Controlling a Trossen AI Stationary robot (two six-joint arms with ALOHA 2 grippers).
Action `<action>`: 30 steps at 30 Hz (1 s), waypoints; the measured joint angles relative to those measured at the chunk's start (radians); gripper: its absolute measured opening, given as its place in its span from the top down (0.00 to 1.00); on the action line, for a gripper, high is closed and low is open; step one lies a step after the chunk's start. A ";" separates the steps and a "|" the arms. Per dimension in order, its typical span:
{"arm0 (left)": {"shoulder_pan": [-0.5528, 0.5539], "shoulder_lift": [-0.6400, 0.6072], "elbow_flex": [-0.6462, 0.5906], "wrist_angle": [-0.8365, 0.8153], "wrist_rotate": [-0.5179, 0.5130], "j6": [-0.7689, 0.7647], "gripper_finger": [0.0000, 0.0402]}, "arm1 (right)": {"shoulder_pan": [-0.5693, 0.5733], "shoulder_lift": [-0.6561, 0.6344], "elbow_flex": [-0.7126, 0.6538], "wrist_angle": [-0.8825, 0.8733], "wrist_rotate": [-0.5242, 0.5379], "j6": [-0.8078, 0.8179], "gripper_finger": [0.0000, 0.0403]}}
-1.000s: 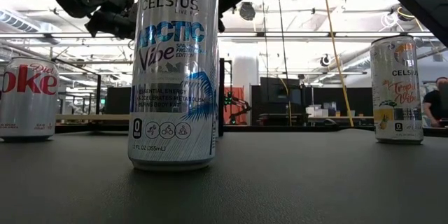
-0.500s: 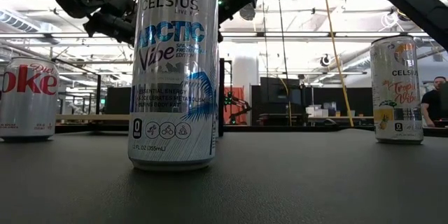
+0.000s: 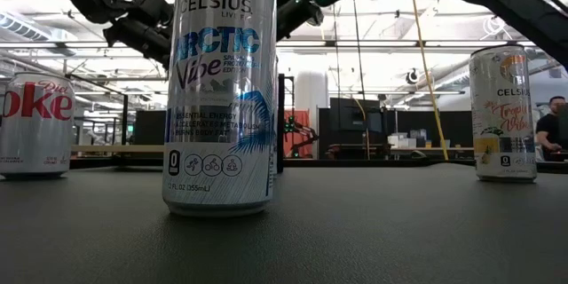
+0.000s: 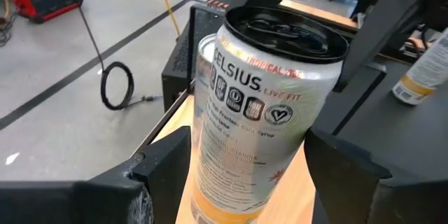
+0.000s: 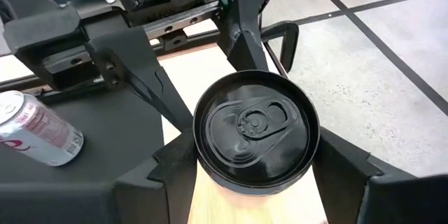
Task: Place canned beverage on shelf
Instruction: Put the top white yellow soda can on the shelf
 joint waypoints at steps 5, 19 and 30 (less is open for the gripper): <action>-0.001 0.000 0.000 -0.039 -0.027 0.001 0.35 | -0.002 0.007 0.000 0.004 -0.002 -0.002 0.50; -0.001 0.000 0.000 -0.074 -0.138 -0.050 0.35 | -0.005 0.046 0.000 0.054 0.026 -0.004 0.50; -0.003 0.000 0.000 -0.090 -0.223 -0.112 0.35 | -0.018 0.049 0.000 0.056 0.024 -0.003 0.49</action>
